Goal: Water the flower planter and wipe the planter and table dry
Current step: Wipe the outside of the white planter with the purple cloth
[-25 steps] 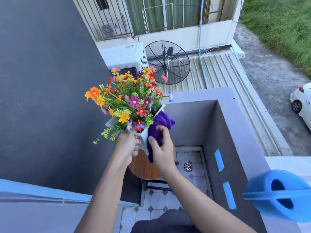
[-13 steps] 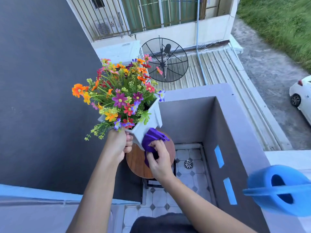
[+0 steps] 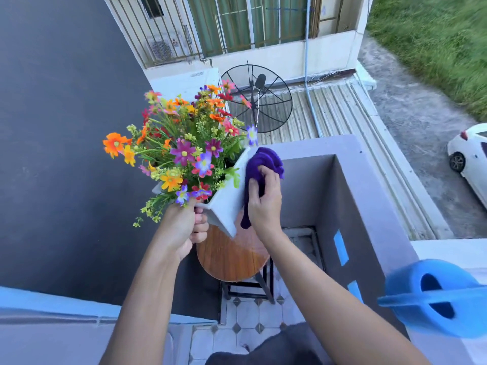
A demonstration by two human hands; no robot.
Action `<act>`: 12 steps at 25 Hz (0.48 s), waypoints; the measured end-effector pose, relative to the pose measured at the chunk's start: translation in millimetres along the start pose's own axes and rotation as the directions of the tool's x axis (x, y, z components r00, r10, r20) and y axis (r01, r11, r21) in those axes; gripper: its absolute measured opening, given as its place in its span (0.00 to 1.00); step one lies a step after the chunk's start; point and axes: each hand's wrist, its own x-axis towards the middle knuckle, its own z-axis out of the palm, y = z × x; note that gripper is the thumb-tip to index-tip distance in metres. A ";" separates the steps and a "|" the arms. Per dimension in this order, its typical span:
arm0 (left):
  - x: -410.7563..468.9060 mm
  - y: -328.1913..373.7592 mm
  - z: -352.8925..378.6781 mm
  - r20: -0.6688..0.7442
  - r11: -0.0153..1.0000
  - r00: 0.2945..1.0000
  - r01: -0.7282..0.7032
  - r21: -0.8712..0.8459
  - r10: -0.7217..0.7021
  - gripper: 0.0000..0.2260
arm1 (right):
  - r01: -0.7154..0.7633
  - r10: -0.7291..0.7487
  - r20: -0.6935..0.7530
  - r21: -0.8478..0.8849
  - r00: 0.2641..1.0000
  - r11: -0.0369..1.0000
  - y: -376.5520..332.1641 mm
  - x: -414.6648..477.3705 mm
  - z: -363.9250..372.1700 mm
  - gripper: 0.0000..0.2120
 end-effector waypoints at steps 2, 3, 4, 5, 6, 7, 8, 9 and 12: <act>0.3 3.7 -2.4 -0.005 0.999 1.000 -0.005 -0.039 0.005 0.15 | -0.091 0.091 0.036 -0.002 0.995 0.996 9.4 -6.9 -5.1 0.13; 0.7 4.6 -3.2 -0.006 0.999 1.000 -0.008 -0.054 0.008 0.14 | -0.132 0.131 0.056 0.008 0.990 0.991 12.4 -15.4 -7.5 0.13; 1.0 4.9 -3.5 -0.004 0.998 1.000 -0.010 -0.065 0.010 0.15 | -0.157 0.155 0.077 0.016 0.985 0.988 15.0 -24.7 -8.5 0.12; 1.6 4.8 -3.8 -0.003 0.997 1.000 -0.012 -0.073 0.011 0.15 | -0.168 0.165 0.101 0.021 0.981 0.986 16.6 -33.2 -8.5 0.12; 2.2 4.4 -3.2 0.000 0.997 1.000 -0.011 -0.082 0.011 0.15 | -0.166 0.162 0.125 0.025 0.979 0.986 16.9 -40.1 -7.6 0.12; 3.5 3.8 -2.7 0.004 0.996 1.000 -0.006 -0.093 0.006 0.15 | -0.149 0.143 0.146 0.030 0.979 0.988 15.0 -45.5 -6.3 0.12; 5.4 3.1 -2.1 0.005 0.994 1.000 0.002 -0.111 -0.001 0.15 | -0.118 0.111 0.162 0.036 0.981 0.992 11.7 -48.9 -5.4 0.12; 7.7 3.1 -2.0 0.002 0.991 1.000 0.011 -0.131 -0.010 0.15 | -0.074 0.066 0.174 0.038 0.983 0.997 7.7 -51.5 -4.7 0.11; 15.3 5.6 -2.7 0.000 0.985 1.000 0.028 -0.168 -0.029 0.15 | 0.042 -0.047 0.212 0.032 0.976 0.999 -2.8 -59.9 -5.5 0.10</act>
